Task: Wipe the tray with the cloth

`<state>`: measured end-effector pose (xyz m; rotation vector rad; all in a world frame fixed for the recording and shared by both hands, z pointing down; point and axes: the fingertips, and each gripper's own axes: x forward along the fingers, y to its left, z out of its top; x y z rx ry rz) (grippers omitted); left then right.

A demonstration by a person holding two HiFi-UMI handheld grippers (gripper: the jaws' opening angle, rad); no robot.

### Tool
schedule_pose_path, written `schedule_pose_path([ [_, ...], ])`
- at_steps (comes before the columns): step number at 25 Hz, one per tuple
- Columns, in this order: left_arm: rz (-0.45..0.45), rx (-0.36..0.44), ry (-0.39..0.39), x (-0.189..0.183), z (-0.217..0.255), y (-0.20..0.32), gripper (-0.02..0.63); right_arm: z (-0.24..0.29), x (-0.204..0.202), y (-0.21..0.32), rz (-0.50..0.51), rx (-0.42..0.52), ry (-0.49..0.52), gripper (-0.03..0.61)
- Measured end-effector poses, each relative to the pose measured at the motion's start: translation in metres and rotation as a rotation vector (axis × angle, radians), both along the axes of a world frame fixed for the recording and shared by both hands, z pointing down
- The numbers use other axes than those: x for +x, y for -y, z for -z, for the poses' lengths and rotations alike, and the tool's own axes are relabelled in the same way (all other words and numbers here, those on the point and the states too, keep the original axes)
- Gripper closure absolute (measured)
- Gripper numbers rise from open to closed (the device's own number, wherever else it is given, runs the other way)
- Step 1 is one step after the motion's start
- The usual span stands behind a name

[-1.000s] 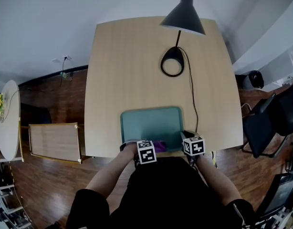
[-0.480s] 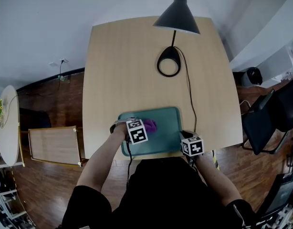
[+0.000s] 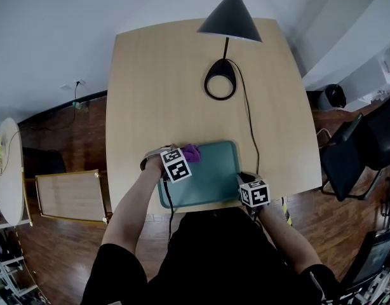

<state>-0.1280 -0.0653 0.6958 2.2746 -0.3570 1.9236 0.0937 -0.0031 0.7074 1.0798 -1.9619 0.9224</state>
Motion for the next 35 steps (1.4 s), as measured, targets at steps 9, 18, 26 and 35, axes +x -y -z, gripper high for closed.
schedule_pose_path([
  [9,-0.021,-0.059,-0.073,0.019,0.001,-0.075,0.503,-0.001,0.002,0.002,0.005,-0.006,-0.008,0.541],
  [18,-0.137,-0.162,-0.094,0.031,0.002,-0.164,0.503,-0.001,0.004,0.002,0.008,-0.006,-0.011,0.541],
  [26,-0.114,-0.280,-0.131,0.025,0.004,-0.188,0.503,0.000,0.002,0.002,0.012,-0.004,-0.014,0.541],
  [35,-0.100,-0.215,-0.035,-0.014,0.005,-0.110,0.503,0.002,0.000,-0.001,0.002,0.010,-0.014,0.541],
])
